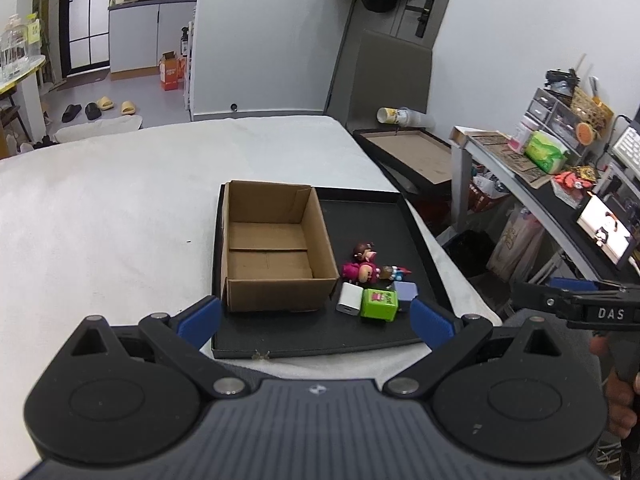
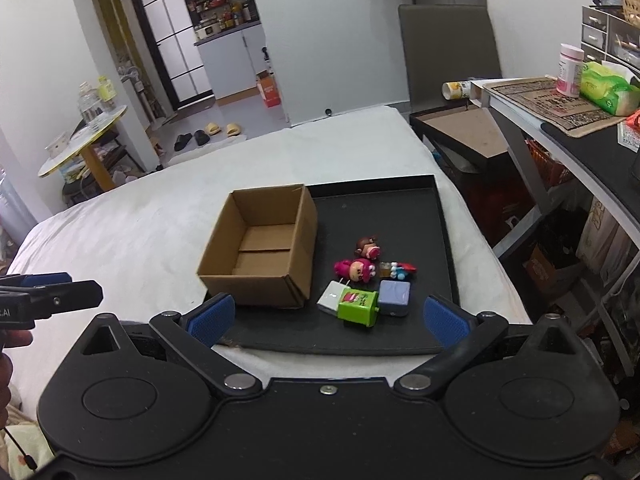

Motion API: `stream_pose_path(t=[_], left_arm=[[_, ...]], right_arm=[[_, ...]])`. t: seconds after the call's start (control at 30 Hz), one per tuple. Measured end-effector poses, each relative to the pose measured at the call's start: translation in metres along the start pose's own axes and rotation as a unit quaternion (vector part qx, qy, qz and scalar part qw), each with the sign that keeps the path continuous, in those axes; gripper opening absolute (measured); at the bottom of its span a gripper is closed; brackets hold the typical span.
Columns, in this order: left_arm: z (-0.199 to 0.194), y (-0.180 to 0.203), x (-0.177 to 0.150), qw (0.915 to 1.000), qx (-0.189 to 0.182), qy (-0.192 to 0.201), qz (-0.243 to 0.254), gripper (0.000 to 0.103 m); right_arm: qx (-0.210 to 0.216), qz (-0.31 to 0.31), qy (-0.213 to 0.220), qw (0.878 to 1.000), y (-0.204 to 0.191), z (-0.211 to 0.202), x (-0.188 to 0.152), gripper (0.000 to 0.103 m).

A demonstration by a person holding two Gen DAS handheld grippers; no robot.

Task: Organize rigid objects
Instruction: 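Move both tools toward the black tray with the toys, then grasp the cardboard box wall with the left tool while the right tool grasps the green cube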

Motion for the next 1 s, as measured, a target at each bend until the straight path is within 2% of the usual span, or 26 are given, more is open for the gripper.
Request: stream_pose_path(t=[0.27, 0.8, 1.0], left_arm=[[0.037, -0.01, 0.002, 0.9997, 0.012, -0.017, -0.016, 0.1], [0.11, -0.025, 0.005, 0.9974, 0.023, -0.053, -0.044, 0.097], [0.141, -0.036, 0.005, 0.9954, 0.03, -0.068, -0.061, 0.087]], right_arm=[[-0.009, 0.024, -0.007, 1.0, 0.021, 0.024, -0.001, 0.098], [-0.011, 0.058, -0.064, 0.996, 0.05, 0.088, -0.006, 0.084], [-0.01, 0.067, -0.097, 0.993, 0.057, 0.115, -0.011, 0.082]])
Point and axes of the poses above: each gripper's, at about its wrist camera, not at the fingertips, and z roughly the way its jaws point, y to its right, x to its top, the point moved 9 cm from there along z, roughly the way its jaws point, and after that the axes turned 5 degrees about x, right-handed, at the moved point
